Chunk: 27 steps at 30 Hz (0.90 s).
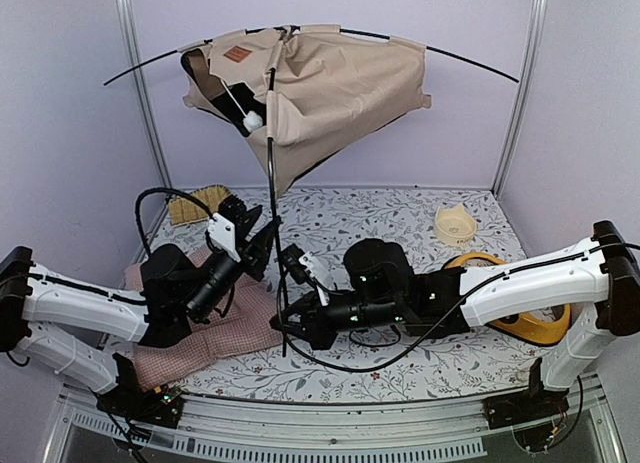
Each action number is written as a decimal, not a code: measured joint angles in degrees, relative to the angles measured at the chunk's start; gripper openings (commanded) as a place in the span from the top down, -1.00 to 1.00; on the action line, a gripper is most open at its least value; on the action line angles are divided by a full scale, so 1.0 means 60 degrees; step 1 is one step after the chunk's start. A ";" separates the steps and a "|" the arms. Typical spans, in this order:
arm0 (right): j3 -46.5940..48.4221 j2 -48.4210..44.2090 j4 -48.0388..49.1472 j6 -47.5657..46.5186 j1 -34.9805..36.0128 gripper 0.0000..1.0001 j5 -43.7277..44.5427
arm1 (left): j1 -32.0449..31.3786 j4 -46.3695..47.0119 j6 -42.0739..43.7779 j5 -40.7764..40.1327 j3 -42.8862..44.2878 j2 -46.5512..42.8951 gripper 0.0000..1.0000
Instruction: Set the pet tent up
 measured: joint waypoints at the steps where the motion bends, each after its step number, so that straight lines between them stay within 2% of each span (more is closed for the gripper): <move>1: 0.0000 0.0000 -0.0015 0.0004 0.0000 1.00 0.0000 | 0.0015 0.0029 0.0000 0.0018 0.0018 0.0029 0.23; 15: 0.0015 -0.0018 -0.0095 0.0069 0.0000 1.00 -0.0004 | 0.0280 0.0419 -0.0011 0.0372 0.0426 0.0667 0.36; 27: 0.0015 -0.0069 -0.0102 0.0080 0.0000 1.00 -0.0007 | 0.0470 0.0503 -0.0058 0.0554 0.0572 0.0885 0.69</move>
